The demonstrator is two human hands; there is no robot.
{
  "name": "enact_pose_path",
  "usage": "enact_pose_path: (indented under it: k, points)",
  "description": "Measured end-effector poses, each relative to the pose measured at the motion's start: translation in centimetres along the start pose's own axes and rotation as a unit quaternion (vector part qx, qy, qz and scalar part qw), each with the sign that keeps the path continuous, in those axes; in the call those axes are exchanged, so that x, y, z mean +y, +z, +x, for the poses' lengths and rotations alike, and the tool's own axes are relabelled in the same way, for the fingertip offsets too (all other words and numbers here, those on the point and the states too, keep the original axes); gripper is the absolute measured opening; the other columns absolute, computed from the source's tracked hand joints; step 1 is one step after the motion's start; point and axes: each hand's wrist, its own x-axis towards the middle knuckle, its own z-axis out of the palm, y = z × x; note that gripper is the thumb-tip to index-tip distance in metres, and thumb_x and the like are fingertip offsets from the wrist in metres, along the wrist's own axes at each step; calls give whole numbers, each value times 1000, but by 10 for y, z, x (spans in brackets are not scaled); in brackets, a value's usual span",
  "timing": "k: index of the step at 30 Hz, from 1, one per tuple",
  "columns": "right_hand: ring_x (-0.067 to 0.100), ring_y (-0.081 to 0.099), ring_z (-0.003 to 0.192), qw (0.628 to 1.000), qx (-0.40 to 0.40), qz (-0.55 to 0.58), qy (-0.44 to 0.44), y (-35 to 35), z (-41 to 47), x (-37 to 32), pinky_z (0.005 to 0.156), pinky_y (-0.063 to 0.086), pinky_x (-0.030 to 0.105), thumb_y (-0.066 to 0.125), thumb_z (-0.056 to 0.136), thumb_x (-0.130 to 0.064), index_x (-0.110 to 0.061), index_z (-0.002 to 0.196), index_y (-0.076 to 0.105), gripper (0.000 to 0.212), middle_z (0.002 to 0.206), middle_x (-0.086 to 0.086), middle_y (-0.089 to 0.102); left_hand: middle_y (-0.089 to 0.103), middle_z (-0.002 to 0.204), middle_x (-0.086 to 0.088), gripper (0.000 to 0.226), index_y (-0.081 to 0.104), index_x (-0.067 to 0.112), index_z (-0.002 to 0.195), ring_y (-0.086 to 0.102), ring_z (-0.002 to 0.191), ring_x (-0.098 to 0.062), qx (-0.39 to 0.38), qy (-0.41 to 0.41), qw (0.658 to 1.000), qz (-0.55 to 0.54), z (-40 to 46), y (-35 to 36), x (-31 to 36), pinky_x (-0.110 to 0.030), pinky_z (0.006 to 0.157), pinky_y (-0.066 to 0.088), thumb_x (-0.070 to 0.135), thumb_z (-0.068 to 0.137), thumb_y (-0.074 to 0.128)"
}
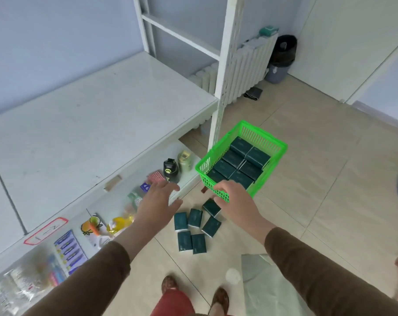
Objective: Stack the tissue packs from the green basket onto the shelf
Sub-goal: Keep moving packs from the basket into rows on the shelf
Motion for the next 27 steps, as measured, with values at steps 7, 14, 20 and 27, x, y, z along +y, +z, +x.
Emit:
enact_pose_path:
  k: [7,14,20,27]
  points:
    - [10,51,109,997,-19,42,62,-24,52,63,91,43,28,61,95,-27,-27,121,60,26,113,-11,57,59,113,9,27,63,28,113,55,107,-14,-36,25,999,-6,99,38,32,-34,92,45,38,88,66]
    - [8,55,108,984,-1,102,147,-49,114,140,86,39,24,62,95,-26,-26,120,61,25,115,-9,60,55,114,6,28,61,26,117,50,109,-17,-108,64,992,8,199,87,73,-40,91,46,39,91,61]
    - [14,56,113,968,-8,128,214,-54,201,228,88,39,24,63,95,-23,-19,128,56,35,122,-2,59,54,117,3,32,58,25,120,47,113,-20,-159,60,985,33,288,154,96,-40,94,44,37,91,61]
    - [30,45,130,957,-84,38,274,-44,314,353,109,35,36,63,93,-22,-8,146,40,60,139,14,47,46,130,-1,48,45,21,133,43,121,-24,-223,-2,973,60,411,265,101,-38,97,41,29,89,63]
